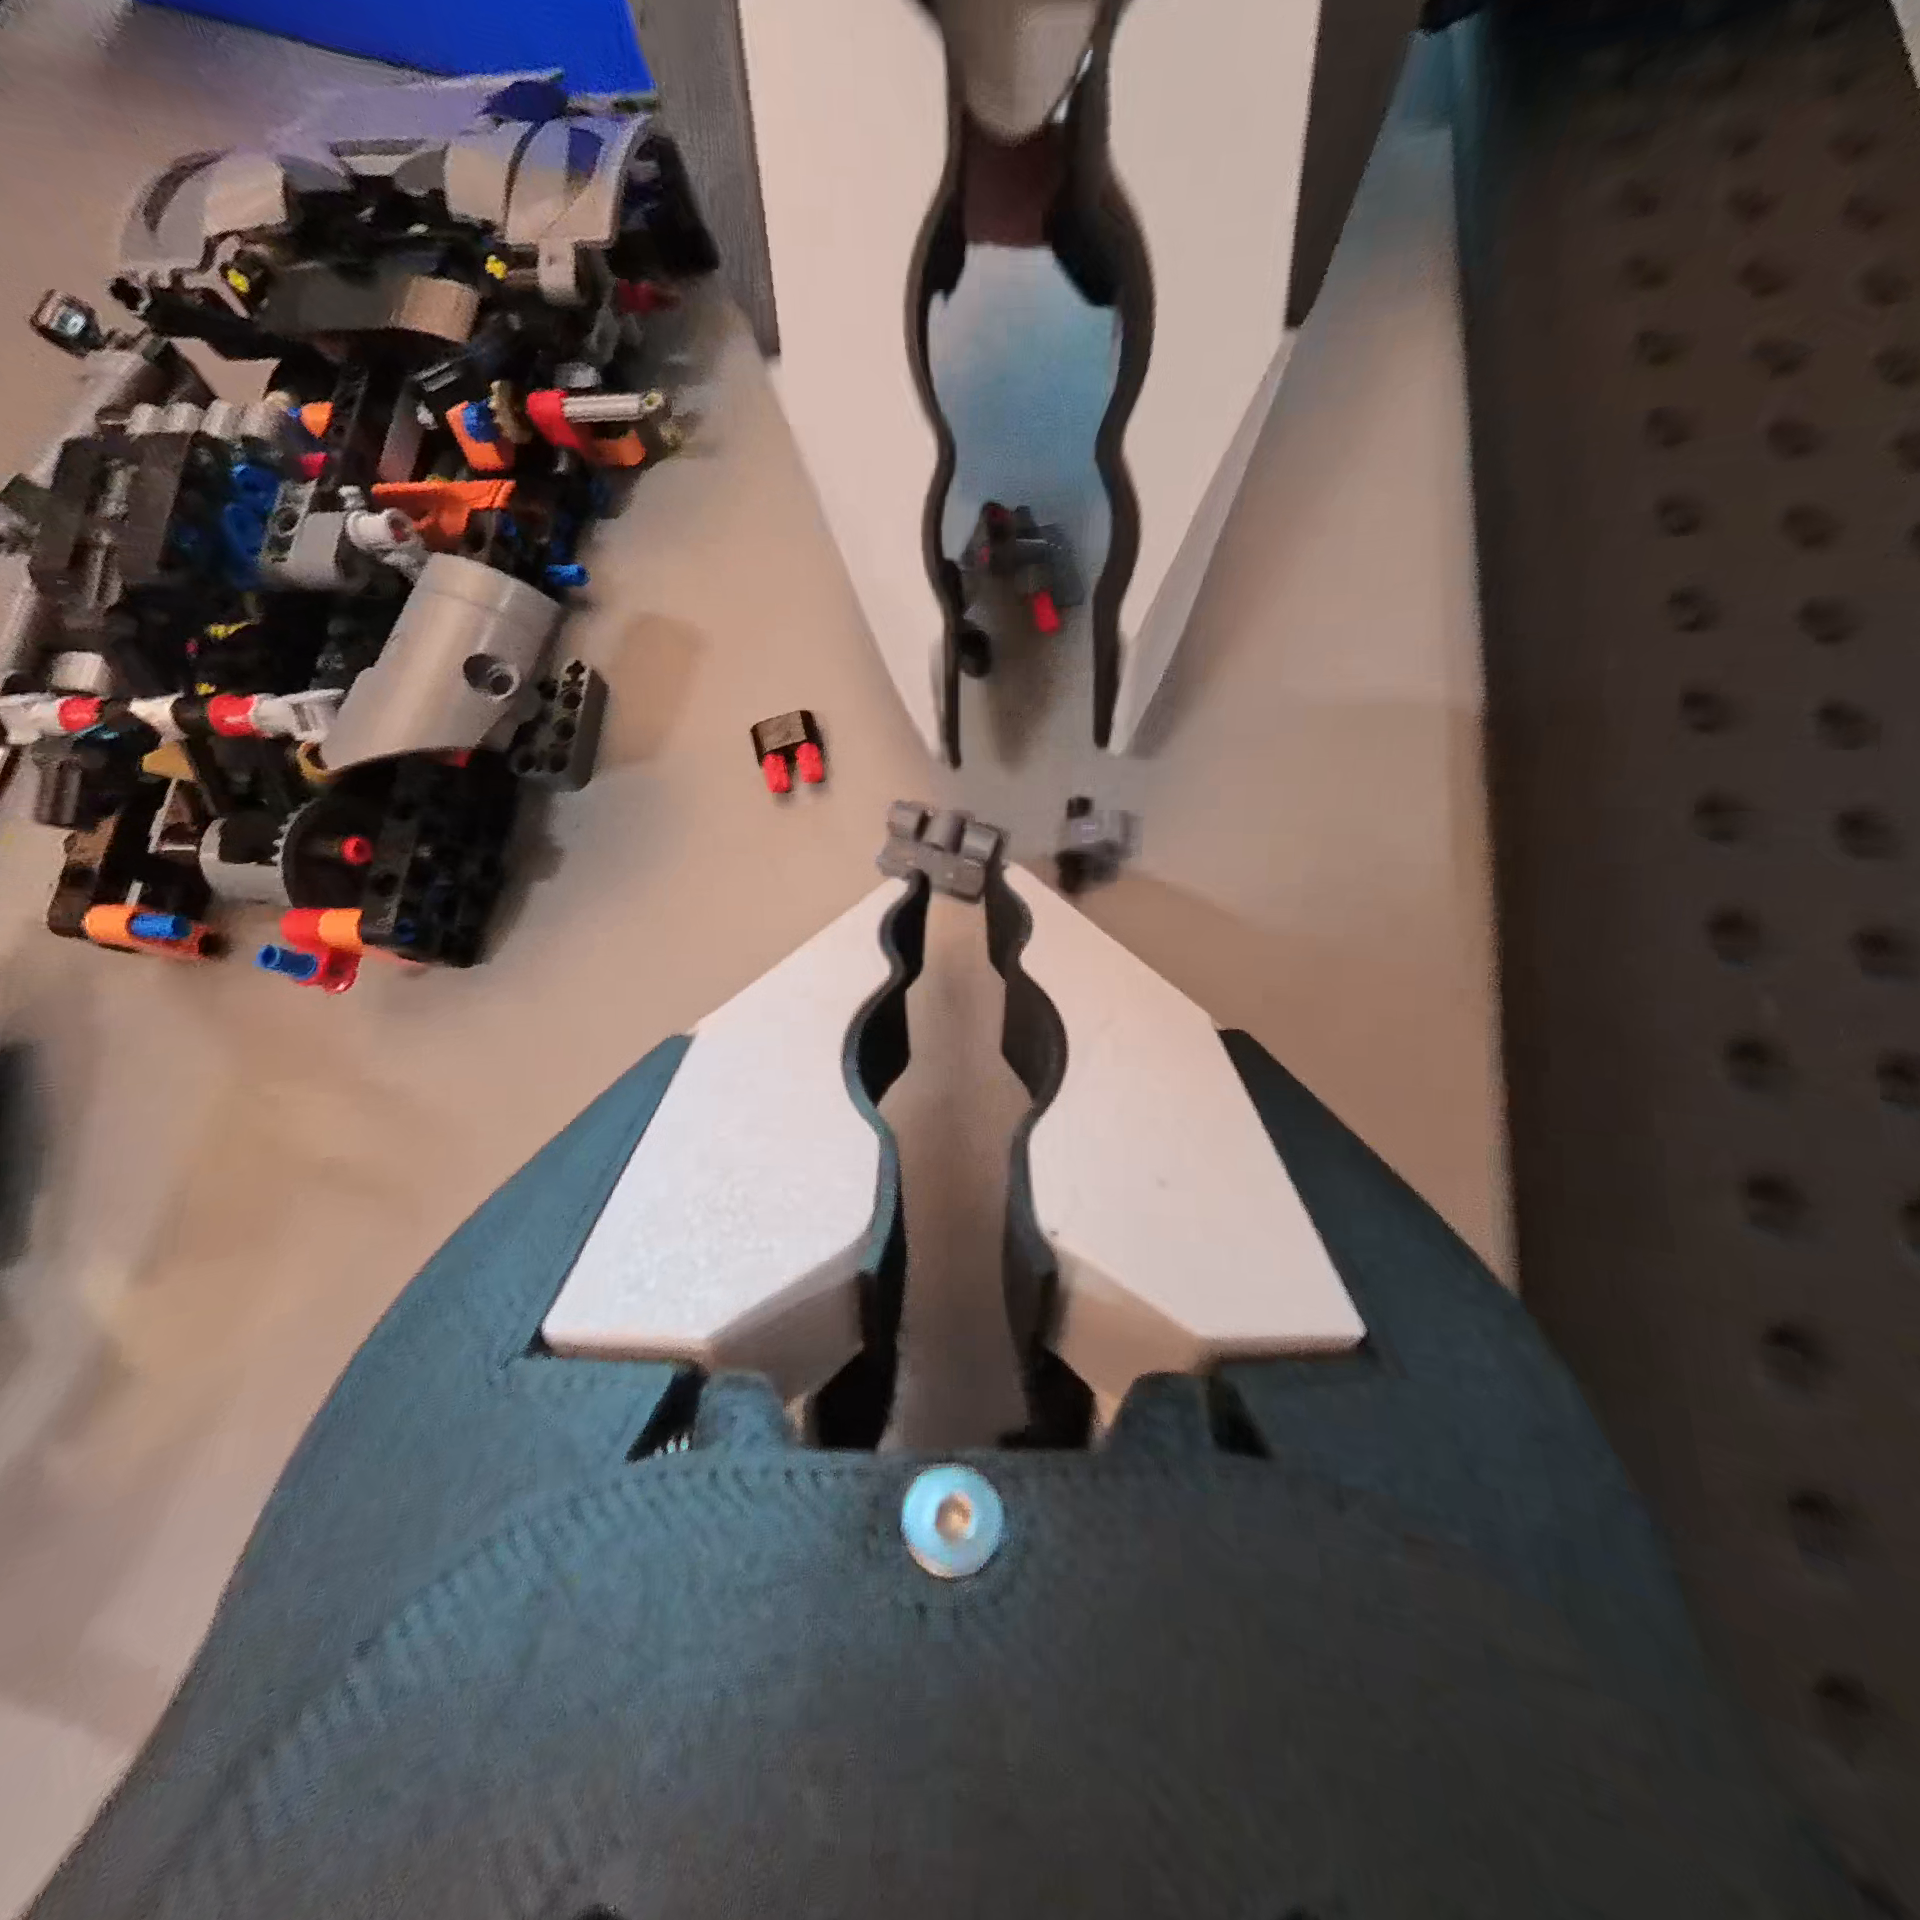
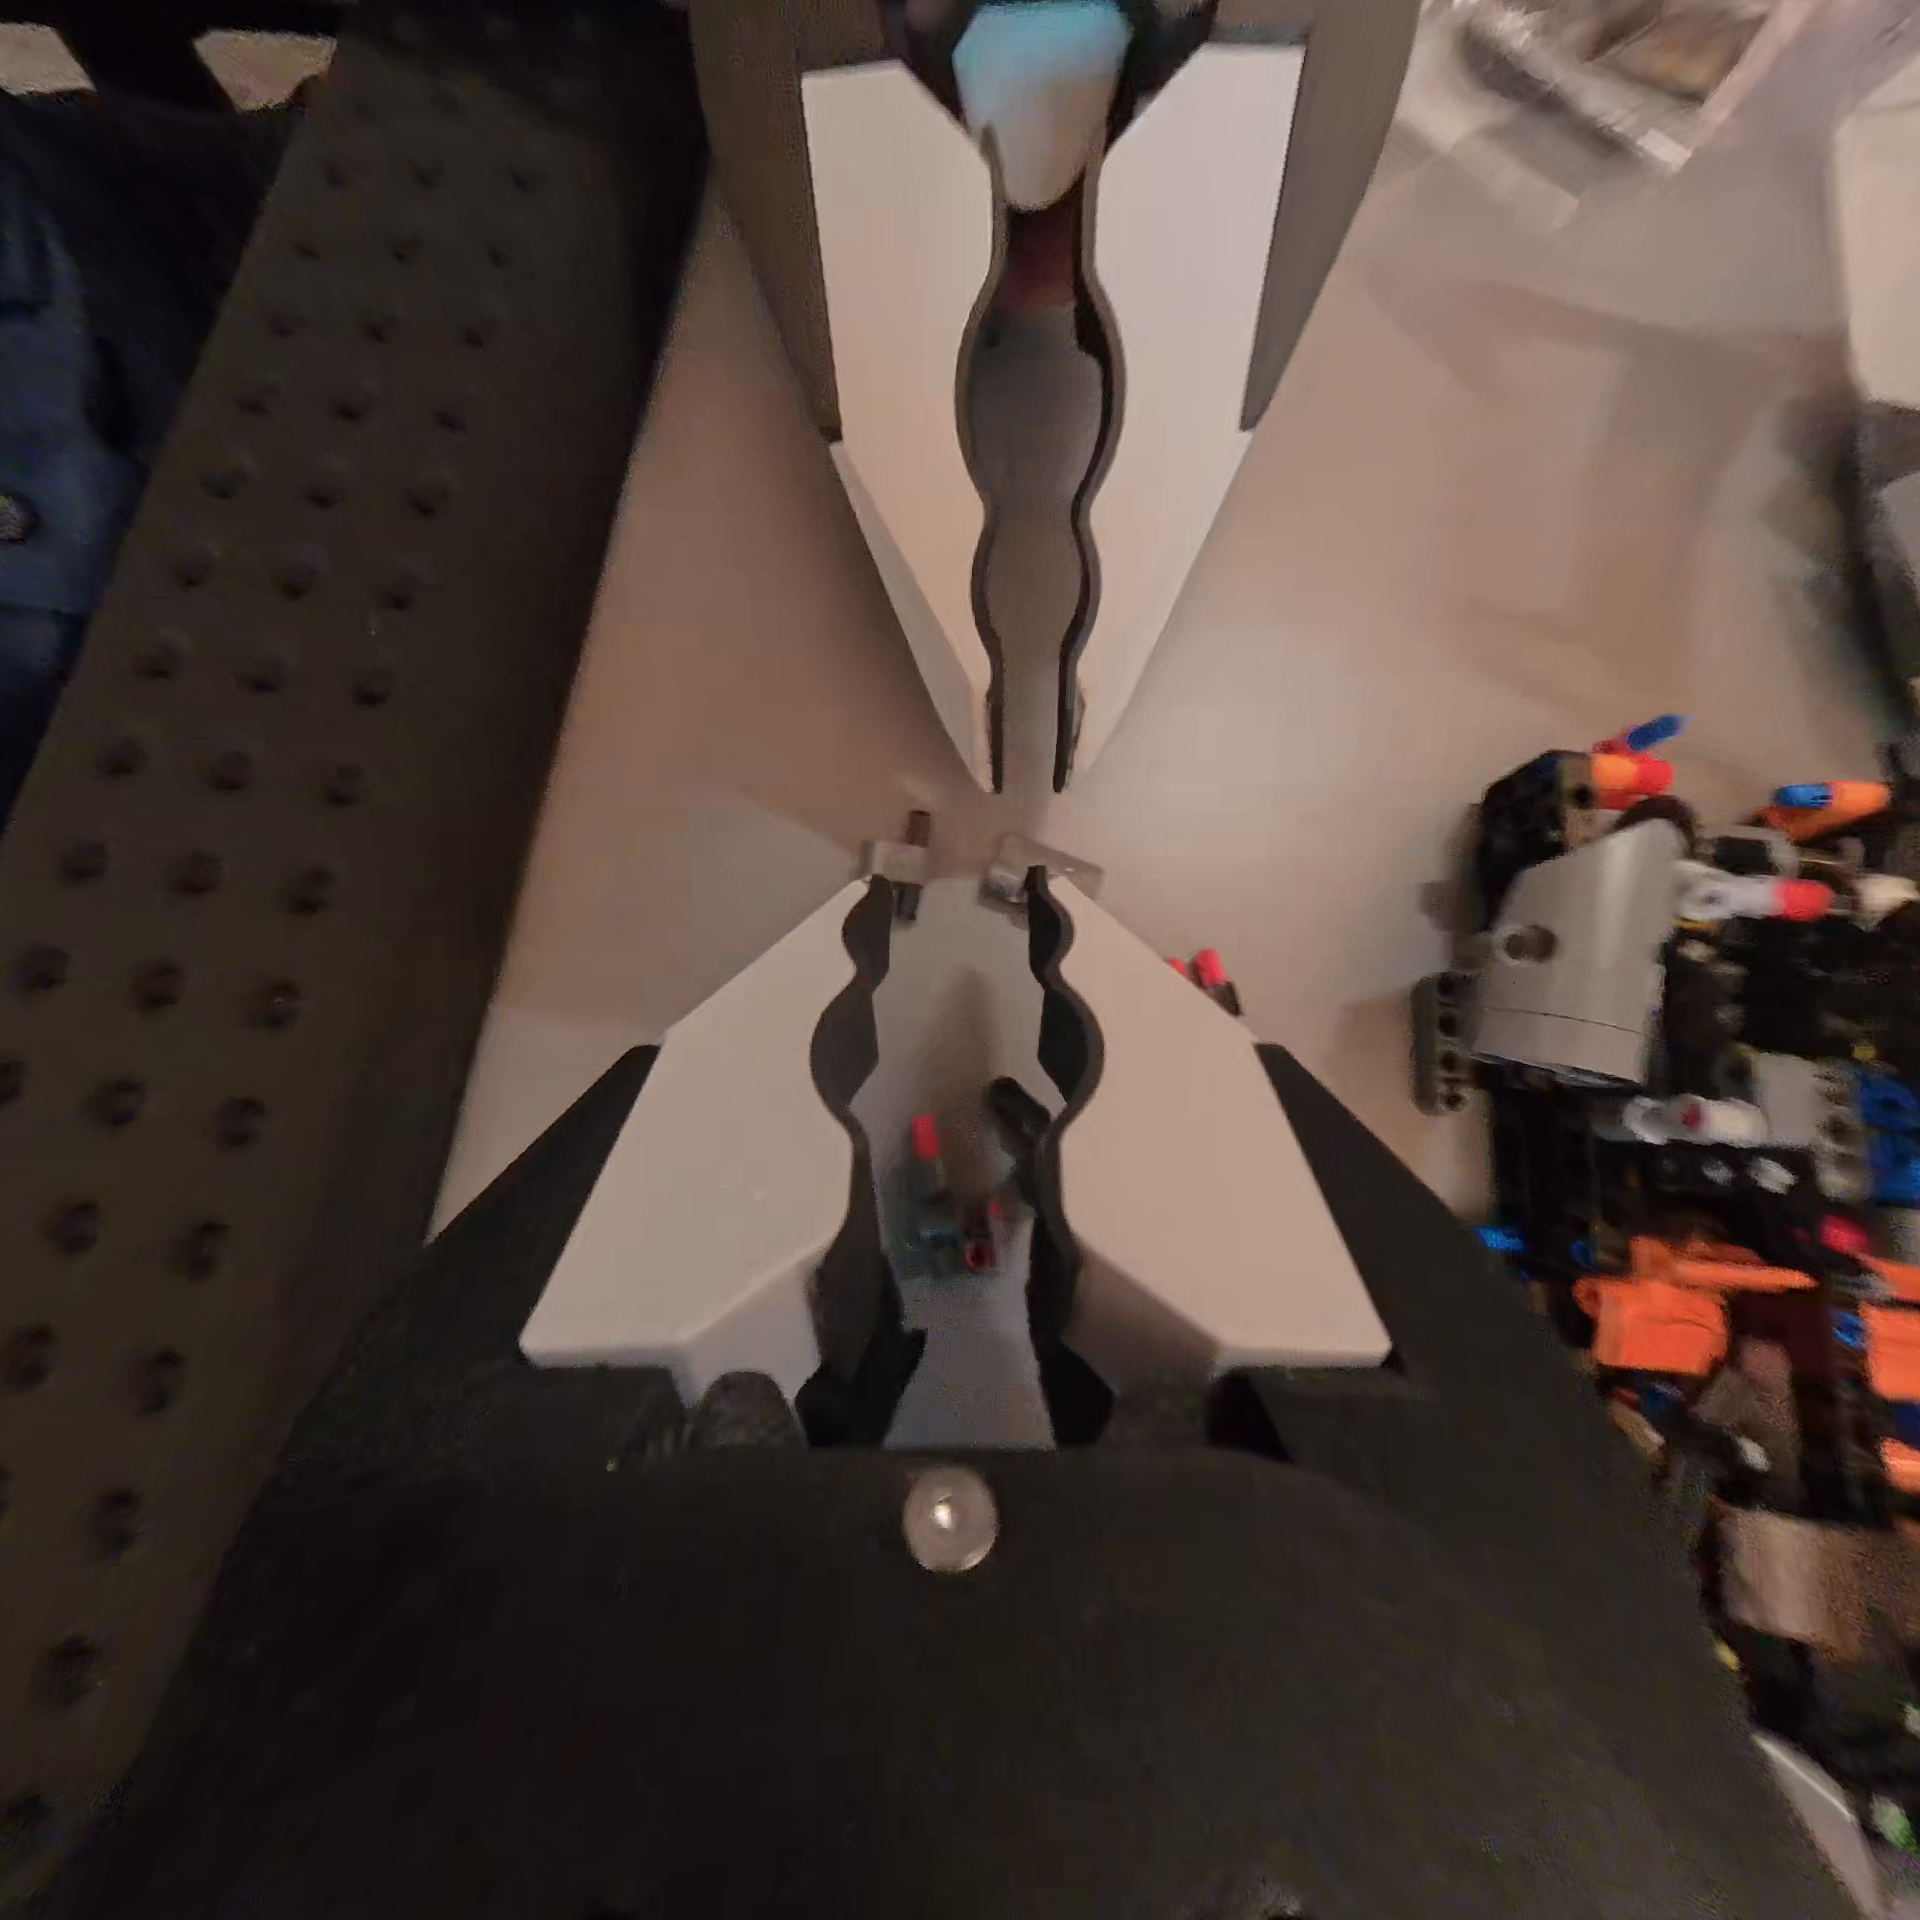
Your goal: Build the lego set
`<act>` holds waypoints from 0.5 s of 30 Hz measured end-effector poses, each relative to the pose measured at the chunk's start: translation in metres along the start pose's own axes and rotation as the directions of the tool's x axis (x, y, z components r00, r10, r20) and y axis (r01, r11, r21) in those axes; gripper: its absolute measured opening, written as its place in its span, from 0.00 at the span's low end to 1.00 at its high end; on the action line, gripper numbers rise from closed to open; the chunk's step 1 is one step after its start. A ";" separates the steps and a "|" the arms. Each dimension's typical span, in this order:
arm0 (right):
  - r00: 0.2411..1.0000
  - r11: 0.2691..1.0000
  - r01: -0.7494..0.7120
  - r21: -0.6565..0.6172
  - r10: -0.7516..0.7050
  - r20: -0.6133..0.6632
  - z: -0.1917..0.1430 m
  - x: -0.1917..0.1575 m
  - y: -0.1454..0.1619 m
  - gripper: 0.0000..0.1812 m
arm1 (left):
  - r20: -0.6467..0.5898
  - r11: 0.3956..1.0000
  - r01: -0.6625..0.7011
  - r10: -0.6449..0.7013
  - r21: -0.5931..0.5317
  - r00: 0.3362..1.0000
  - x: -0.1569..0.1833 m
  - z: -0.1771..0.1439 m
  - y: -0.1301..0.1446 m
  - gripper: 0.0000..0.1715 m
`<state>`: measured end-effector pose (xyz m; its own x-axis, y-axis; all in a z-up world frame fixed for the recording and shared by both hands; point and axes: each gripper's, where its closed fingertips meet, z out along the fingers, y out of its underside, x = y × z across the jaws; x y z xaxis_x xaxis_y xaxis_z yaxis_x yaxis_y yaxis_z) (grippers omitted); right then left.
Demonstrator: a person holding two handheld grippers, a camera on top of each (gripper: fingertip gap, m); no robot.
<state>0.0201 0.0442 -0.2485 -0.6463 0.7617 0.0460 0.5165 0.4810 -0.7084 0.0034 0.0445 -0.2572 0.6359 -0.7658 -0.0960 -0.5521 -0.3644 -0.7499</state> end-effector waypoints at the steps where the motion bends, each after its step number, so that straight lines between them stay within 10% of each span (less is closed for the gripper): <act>1: 1.000 1.000 -0.002 0.003 0.002 -0.025 -0.006 0.005 0.000 0.14 | 0.000 1.000 0.004 -0.004 0.005 1.000 -0.002 -0.001 -0.001 0.06; 15: 0.999 0.971 -0.018 -0.239 0.026 0.029 -0.032 -0.010 0.055 0.18 | -0.087 0.996 -0.042 0.035 -0.084 0.996 0.000 0.023 0.004 0.16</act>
<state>0.0725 0.0771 -0.2657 -0.6491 0.7607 0.0070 0.6474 0.5572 -0.5200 0.0139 0.0550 -0.2756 0.5673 -0.8210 -0.0648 -0.6215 -0.3752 -0.6877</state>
